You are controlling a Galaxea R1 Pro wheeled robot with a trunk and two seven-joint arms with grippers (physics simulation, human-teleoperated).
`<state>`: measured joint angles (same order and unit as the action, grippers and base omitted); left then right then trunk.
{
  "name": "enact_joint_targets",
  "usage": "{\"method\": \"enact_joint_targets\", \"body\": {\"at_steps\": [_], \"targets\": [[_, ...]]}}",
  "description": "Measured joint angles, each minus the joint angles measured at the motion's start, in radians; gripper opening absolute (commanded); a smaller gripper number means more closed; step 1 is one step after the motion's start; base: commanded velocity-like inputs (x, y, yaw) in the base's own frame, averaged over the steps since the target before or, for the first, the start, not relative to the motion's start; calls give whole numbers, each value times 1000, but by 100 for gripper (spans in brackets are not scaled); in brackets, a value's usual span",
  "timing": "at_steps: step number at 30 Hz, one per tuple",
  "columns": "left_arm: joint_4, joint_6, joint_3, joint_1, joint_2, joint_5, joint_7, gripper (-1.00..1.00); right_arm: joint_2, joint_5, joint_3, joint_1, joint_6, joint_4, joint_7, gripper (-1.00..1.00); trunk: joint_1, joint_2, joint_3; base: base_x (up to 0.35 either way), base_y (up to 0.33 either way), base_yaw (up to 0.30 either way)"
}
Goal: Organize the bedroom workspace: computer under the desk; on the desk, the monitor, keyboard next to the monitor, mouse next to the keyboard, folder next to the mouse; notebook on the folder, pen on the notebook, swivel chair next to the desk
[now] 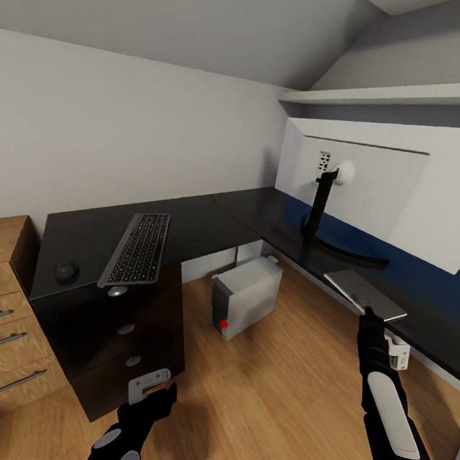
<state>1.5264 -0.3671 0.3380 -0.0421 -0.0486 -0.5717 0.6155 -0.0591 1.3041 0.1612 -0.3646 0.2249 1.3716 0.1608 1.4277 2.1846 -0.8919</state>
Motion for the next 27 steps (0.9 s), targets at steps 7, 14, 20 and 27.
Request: {"method": "enact_joint_targets", "body": {"at_steps": [7,14,20,27], "targets": [[-22,0,9,0,-2,0,2,100,0,-4,-1,0,0,0,-1,-100,0,0,0,0,0,0],[-46,0,48,0,-1,1,6,100,0,-4,-1,0,0,-1,-3,-100,0,0,0,0,0,0],[-47,1,52,0,-1,1,6,100,0,-4,-1,0,0,-1,-3,-100,0,0,0,0,0,0],[-48,2,52,0,-1,3,6,100,0,-1,-2,0,0,-1,0,-100,-27,-49,22,0,0,0]]}}
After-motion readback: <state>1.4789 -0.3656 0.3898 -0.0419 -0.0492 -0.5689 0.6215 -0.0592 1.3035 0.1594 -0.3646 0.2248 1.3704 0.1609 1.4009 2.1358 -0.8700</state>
